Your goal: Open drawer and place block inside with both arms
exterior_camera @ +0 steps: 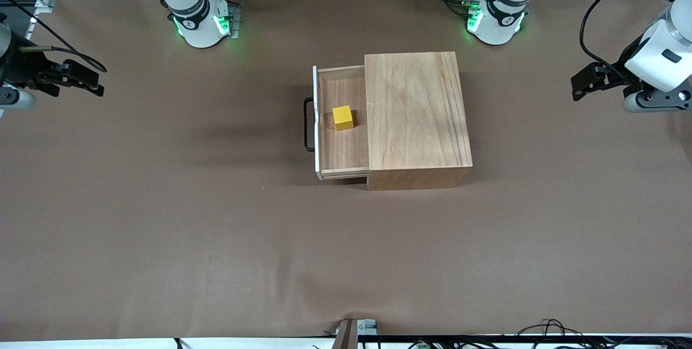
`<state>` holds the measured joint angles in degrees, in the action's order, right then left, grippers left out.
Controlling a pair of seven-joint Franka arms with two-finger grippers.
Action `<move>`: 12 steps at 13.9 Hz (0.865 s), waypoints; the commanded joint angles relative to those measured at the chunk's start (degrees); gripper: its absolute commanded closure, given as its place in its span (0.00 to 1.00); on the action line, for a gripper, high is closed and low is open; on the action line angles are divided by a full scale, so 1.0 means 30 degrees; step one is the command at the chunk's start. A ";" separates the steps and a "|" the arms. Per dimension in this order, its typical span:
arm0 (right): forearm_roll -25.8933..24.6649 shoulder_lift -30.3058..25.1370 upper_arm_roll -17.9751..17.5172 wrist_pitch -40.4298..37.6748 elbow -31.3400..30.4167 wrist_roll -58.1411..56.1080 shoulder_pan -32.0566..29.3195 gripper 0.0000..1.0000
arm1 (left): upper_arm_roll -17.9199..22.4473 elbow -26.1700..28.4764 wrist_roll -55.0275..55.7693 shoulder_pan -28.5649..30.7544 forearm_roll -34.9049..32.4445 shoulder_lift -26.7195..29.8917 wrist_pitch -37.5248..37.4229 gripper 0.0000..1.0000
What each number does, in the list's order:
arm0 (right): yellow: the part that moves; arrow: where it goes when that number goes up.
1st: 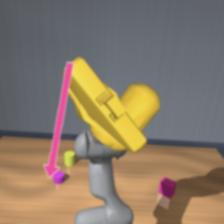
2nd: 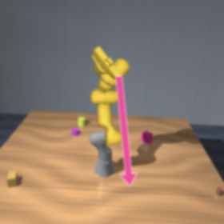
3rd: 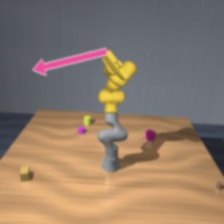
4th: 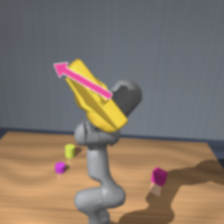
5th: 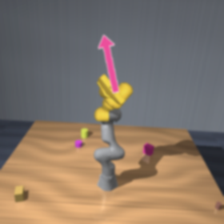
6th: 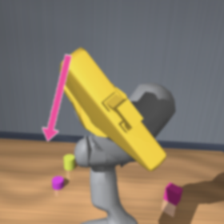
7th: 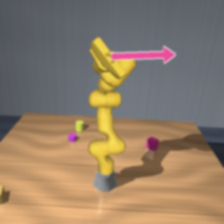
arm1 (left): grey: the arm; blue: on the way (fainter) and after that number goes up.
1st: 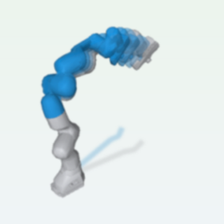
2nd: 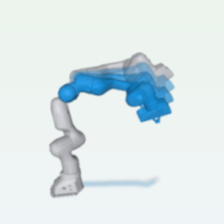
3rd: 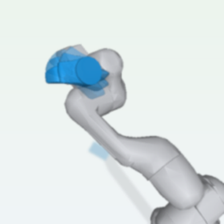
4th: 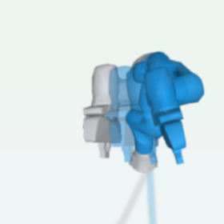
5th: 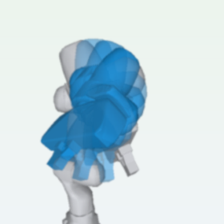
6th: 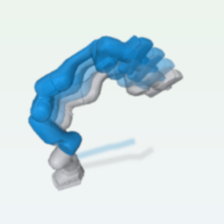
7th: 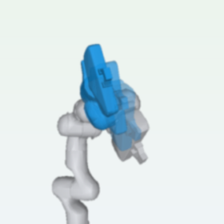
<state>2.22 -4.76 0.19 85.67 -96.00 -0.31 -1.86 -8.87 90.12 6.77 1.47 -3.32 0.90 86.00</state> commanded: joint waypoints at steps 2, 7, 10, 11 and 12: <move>-0.0299 -0.0553 0.0494 -0.0433 -0.0021 -0.0483 0.0357 0.00 | -0.0033 -0.0070 -0.0203 0.0214 0.0110 0.0551 -0.0455 0.00; -0.0328 -0.0671 0.0465 -0.0696 0.0153 -0.0484 0.0357 0.00 | 0.0055 -0.0598 0.0000 0.0243 0.0286 0.0405 -0.0571 0.00; -0.0328 -0.0641 0.0494 -0.0696 0.0242 -0.0484 0.0357 0.00 | 0.0055 -0.0627 0.0029 0.0273 0.0286 0.0434 -0.0631 0.00; -0.0328 -0.0641 0.0465 -0.0725 0.0243 -0.0484 0.0357 0.00 | 0.0026 -0.0656 0.0029 0.0244 0.0373 0.0434 -0.0776 0.00; -0.0328 -0.0641 0.0465 -0.0697 0.0301 -0.0513 0.0357 0.00 | 0.0026 -0.0685 0.0087 0.0214 0.0693 0.0434 -0.0806 0.00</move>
<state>2.19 -5.68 1.03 84.31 -95.33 -1.37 -1.62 -8.43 88.93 6.74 1.63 -3.03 1.85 85.09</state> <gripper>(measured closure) 0.000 0.000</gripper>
